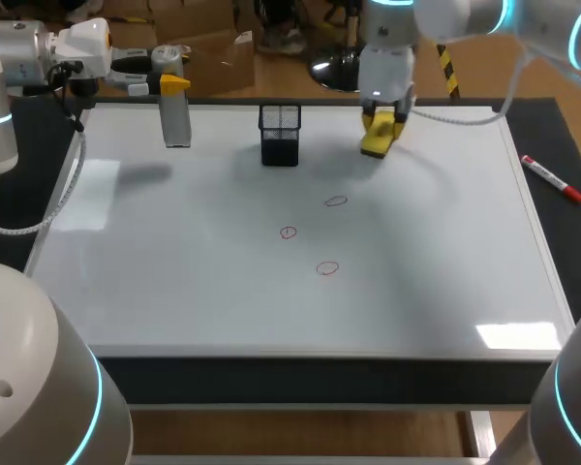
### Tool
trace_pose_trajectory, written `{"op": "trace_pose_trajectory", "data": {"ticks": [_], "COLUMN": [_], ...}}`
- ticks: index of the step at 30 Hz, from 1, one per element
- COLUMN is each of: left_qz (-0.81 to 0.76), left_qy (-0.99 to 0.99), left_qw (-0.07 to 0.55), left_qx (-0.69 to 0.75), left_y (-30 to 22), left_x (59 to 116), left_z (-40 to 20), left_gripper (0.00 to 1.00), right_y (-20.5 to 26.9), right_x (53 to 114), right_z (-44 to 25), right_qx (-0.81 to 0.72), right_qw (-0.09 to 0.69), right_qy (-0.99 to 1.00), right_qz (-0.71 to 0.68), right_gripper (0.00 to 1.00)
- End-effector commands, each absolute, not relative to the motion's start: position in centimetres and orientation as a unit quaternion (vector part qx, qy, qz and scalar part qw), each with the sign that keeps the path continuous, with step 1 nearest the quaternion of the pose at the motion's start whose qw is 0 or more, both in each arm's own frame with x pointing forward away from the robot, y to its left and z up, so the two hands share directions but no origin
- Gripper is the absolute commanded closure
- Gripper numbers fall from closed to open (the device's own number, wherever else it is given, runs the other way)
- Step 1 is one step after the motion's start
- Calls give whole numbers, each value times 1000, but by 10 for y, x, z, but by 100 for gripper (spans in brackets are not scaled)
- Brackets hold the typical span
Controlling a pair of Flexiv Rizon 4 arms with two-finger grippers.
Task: Pick up the inspection probe, press it on each red-marked spot on the whiteboard one by one, put down the probe, pick up the eraser, and wipe off all the red marks.
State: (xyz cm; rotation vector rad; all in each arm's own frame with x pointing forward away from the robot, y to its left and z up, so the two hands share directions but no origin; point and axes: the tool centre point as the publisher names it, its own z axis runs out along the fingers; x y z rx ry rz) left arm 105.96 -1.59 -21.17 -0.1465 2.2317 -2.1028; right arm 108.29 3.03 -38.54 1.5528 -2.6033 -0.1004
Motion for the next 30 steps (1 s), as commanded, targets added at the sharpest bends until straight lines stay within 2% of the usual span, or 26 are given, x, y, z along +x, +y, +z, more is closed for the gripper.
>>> {"op": "trace_pose_trajectory", "data": {"ticks": [1,15,30], "left_qz": [-685,-685,-685], "left_qy": [726,726,726], "left_qw": [36,36,36], "left_qx": [-47,-47,-47], "left_y": [-16,-16,-16], "left_x": [1060,1060,1060], "left_z": [-211,-211,-211], "left_gripper": [100,100,100], "right_y": [-5,-78,-118], "right_x": [1057,987,942], "right_z": [-357,-353,-370], "right_qx": [465,361,314], "right_qw": [37,39,39], "right_qy": [-884,-932,-948], "right_qz": [-25,-13,-41], "right_gripper": [100,100,100]}}
